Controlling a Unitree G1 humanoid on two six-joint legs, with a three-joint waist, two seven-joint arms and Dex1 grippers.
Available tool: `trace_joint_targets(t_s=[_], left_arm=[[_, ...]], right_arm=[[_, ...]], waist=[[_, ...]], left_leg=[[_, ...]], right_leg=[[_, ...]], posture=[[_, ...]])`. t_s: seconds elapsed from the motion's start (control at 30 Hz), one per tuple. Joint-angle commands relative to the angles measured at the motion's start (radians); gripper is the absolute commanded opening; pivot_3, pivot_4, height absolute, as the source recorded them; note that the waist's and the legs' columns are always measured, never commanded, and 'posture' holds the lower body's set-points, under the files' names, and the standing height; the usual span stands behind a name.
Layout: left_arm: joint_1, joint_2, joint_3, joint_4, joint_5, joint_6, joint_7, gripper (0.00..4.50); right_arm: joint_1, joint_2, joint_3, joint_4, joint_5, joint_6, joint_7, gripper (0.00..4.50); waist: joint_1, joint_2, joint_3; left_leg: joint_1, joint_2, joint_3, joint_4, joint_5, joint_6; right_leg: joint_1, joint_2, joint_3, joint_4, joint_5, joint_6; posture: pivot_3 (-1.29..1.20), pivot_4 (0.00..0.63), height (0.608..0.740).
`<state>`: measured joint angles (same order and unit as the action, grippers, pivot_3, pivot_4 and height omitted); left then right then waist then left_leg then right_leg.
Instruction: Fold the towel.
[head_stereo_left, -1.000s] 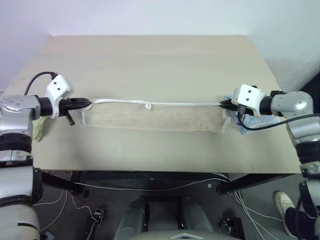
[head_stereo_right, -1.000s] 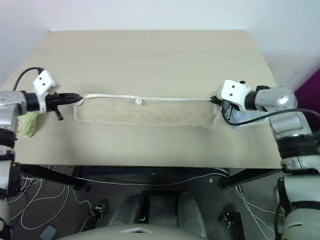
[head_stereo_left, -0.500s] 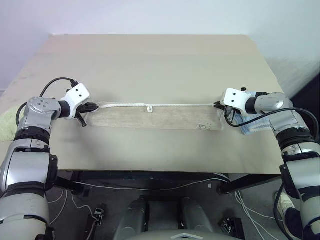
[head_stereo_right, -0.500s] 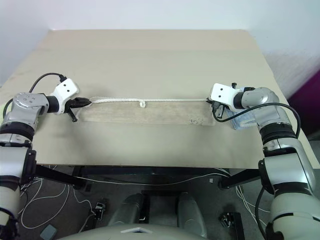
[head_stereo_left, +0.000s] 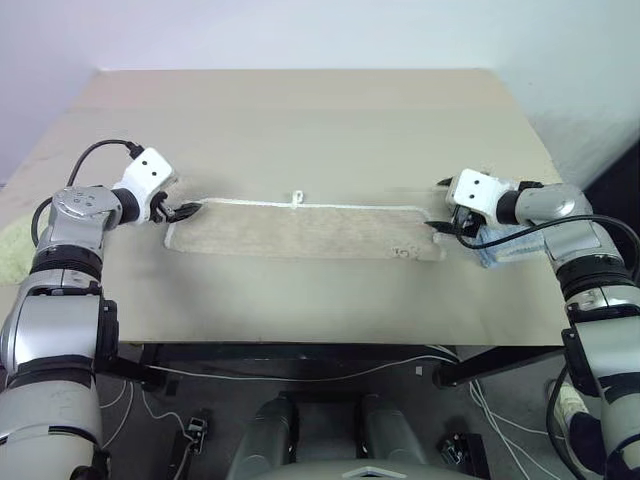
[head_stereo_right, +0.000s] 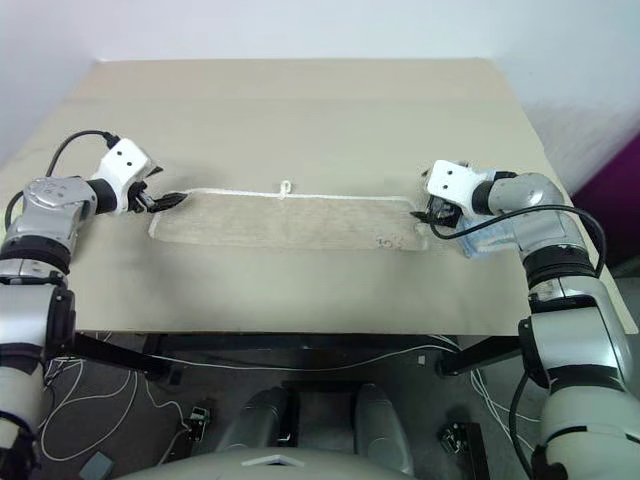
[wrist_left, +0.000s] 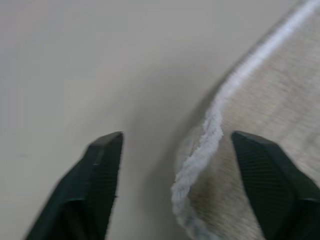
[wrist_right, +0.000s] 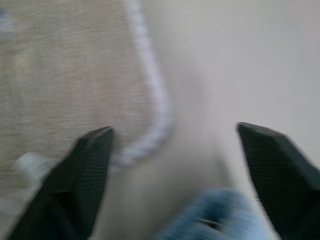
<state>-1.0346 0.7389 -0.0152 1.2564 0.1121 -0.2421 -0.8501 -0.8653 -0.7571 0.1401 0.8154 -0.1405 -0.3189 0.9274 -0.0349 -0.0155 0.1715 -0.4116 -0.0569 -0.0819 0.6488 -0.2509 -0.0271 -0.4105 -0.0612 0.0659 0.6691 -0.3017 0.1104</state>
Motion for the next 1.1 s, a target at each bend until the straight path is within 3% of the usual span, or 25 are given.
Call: trace_joint_targets(t_s=[0.03, 0.1, 0.23, 0.3, 0.4, 0.57, 0.73, 0.9, 1.1], left_arm=[[-0.021, 0.026, 0.086, -0.011, -0.075, 0.022, 0.033, 3.95], [0.001, 0.038, 0.110, -0.038, -0.093, 0.010, 0.036, 3.95], [0.056, 0.043, 0.160, -0.114, -0.153, -0.035, -0.009, 3.97], [0.093, 0.039, 0.180, -0.170, -0.185, -0.046, -0.040, 3.97], [0.169, 0.016, 0.198, -0.302, -0.266, -0.015, -0.170, 3.97], [0.339, -0.017, 0.143, -0.596, -0.335, 0.057, -0.343, 3.97], [0.452, -0.060, 0.070, -0.841, -0.367, 0.155, -0.408, 3.97], [0.534, -0.091, 0.013, -1.001, -0.383, 0.206, -0.425, 3.97], [0.566, -0.112, -0.003, -1.068, -0.387, 0.243, -0.398, 3.97]], right_arm=[[0.105, -0.020, -0.172, -0.294, 0.175, 0.167, -0.042, 4.35], [0.275, 0.009, -0.298, -0.591, 0.376, 0.481, -0.072, 4.35], [0.544, 0.085, -0.487, -0.997, 0.759, 1.022, -0.216, 4.43], [0.636, 0.147, -0.569, -1.123, 0.956, 1.235, -0.332, 4.43], [0.675, 0.271, -0.673, -1.183, 1.216, 1.402, -0.584, 4.43], [0.752, 0.382, -0.720, -1.173, 1.496, 1.494, -0.953, 4.43], [0.762, 0.445, -0.661, -1.097, 1.748, 1.410, -1.263, 4.43], [0.682, 0.446, -0.613, -1.006, 1.837, 1.303, -1.390, 4.43], [0.605, 0.430, -0.583, -0.877, 1.821, 1.246, -1.399, 4.43]], waist=[[-0.002, 0.000, 0.000], [-0.002, -0.001, 0.000], [0.001, -0.001, -0.001], [0.000, -0.001, -0.001], [-0.004, -0.001, -0.001], [-0.003, -0.001, -0.001], [-0.004, -0.001, -0.001], [-0.010, 0.000, -0.001], [-0.008, 0.000, -0.002]], left_leg=[[0.000, 0.000, 0.000, 0.000, 0.000, 0.000], [-0.001, 0.000, -0.001, 0.000, 0.000, 0.000], [-0.003, 0.000, -0.002, 0.001, 0.000, 0.000], [-0.002, 0.001, -0.003, 0.002, 0.000, 0.000], [-0.002, 0.001, -0.002, 0.001, 0.000, 0.000], [0.000, 0.001, -0.002, -0.001, 0.000, 0.000], [0.000, 0.001, -0.002, 0.000, 0.000, 0.000], [0.001, 0.001, -0.001, -0.001, 0.000, 0.000], [0.002, 0.001, 0.000, -0.001, 0.000, 0.000]], right_leg=[[0.000, 0.000, 0.000, 0.000, 0.000, 0.000], [0.000, 0.000, 0.000, 0.000, 0.000, 0.000], [0.000, -0.002, -0.001, 0.000, 0.000, 0.000], [0.000, -0.002, -0.001, 0.000, 0.000, 0.000], [0.000, -0.002, 0.000, 0.001, 0.000, 0.000], [0.001, -0.003, 0.002, 0.000, 0.000, 0.000], [0.002, -0.003, 0.002, 0.000, 0.000, 0.000], [0.002, -0.002, 0.002, 0.000, 0.000, 0.000], [0.002, -0.001, 0.002, 0.000, 0.000, 0.000]], posture=[[0.00, 0.150, 0.740], [0.00, 0.150, 0.740], [0.00, 0.150, 0.740], [0.00, 0.150, 0.740], [0.00, 0.150, 0.740], [0.00, 0.150, 0.740], [0.00, 0.150, 0.740], [0.00, 0.150, 0.740], [0.00, 0.150, 0.740]])
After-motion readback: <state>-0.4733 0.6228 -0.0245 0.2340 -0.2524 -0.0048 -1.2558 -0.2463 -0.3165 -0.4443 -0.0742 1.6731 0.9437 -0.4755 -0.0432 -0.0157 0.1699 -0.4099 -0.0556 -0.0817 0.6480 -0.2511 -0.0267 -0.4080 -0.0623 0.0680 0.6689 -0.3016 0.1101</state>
